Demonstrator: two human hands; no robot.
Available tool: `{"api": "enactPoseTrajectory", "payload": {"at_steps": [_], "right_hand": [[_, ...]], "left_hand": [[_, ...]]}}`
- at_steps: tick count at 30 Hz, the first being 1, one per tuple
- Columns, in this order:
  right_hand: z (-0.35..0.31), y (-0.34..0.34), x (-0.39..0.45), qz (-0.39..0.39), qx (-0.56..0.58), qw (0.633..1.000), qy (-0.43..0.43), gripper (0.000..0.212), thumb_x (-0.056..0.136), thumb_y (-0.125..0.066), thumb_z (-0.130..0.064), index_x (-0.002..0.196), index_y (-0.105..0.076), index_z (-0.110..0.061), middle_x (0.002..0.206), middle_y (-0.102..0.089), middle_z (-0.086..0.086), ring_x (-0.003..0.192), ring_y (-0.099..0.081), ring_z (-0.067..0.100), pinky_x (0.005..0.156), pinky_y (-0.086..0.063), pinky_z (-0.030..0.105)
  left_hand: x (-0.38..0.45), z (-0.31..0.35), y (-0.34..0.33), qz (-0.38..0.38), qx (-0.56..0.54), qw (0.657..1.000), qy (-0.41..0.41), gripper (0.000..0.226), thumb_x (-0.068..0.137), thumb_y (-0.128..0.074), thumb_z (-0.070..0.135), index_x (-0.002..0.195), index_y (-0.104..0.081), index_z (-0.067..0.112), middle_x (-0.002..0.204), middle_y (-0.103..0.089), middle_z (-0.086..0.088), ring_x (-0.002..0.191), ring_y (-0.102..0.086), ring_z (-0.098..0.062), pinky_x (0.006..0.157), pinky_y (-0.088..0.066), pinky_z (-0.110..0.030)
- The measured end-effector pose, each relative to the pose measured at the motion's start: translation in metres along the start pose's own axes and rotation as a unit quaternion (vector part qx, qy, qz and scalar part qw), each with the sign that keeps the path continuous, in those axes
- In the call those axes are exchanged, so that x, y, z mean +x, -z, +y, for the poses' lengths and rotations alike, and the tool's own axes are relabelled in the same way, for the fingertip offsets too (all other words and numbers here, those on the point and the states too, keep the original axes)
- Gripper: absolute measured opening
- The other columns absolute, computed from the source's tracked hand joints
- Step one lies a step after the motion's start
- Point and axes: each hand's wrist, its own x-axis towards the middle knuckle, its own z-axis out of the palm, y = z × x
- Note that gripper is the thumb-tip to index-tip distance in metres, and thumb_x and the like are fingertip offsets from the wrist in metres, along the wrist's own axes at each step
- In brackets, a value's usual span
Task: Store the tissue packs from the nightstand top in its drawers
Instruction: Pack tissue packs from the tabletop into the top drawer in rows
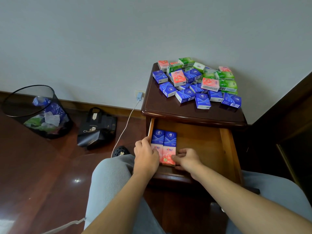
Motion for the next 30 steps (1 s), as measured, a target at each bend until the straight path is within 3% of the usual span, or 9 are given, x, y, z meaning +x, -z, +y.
{"api": "enactPoseTrajectory", "payload": {"at_steps": [4,8,14,22,30], "right_hand": [[0.001,-0.001,0.003,-0.001,-0.051,0.999,0.019,0.069,0.082,-0.090,-0.021,0.139,-0.052,-0.009,0.110,-0.064,0.001,0.107,-0.069,0.024,0.087,-0.064,0.045],[0.001,-0.004,0.005,-0.020,-0.196,0.979,0.059,0.087,0.063,-0.100,-0.038,0.133,-0.051,-0.021,0.123,-0.069,-0.002,0.112,-0.068,0.018,0.094,-0.059,0.040],[-0.002,-0.018,0.008,0.027,-0.304,0.944,0.124,0.104,0.054,-0.101,-0.049,0.137,-0.046,-0.019,0.131,-0.055,0.002,0.123,-0.058,0.022,0.098,-0.056,0.040],[-0.004,-0.018,0.020,0.081,-0.275,0.945,0.156,0.093,0.059,-0.099,-0.050,0.133,-0.053,-0.019,0.129,-0.055,0.003,0.121,-0.058,0.024,0.098,-0.054,0.043],[-0.010,-0.018,0.045,0.134,-0.287,0.931,0.181,0.083,0.069,-0.089,-0.058,0.138,-0.057,-0.027,0.130,-0.057,0.001,0.126,-0.052,0.025,0.103,-0.048,0.043]], "left_hand": [[-0.001,0.002,0.000,-0.002,0.009,1.000,-0.002,0.051,0.103,-0.051,0.022,0.151,-0.032,0.025,0.147,-0.035,-0.002,0.132,-0.037,-0.016,0.095,-0.046,-0.031],[-0.003,0.006,-0.001,-0.006,0.031,0.999,0.007,0.055,0.103,-0.050,0.023,0.153,-0.027,0.025,0.146,-0.035,-0.002,0.132,-0.038,-0.016,0.091,-0.042,-0.030],[-0.008,0.011,0.000,-0.011,0.079,0.997,0.005,0.063,0.100,-0.048,0.020,0.158,-0.021,0.020,0.149,-0.032,-0.004,0.135,-0.035,-0.021,0.100,-0.042,-0.037],[0.008,0.014,-0.004,-0.008,0.049,0.996,0.071,0.059,0.096,-0.053,0.024,0.151,-0.030,0.025,0.145,-0.040,-0.006,0.132,-0.041,-0.027,0.102,-0.044,-0.045],[0.025,0.022,-0.019,0.040,0.074,0.996,0.041,0.059,0.094,-0.055,0.021,0.149,-0.032,0.020,0.138,-0.044,-0.006,0.126,-0.046,-0.027,0.100,-0.045,-0.043]]}}
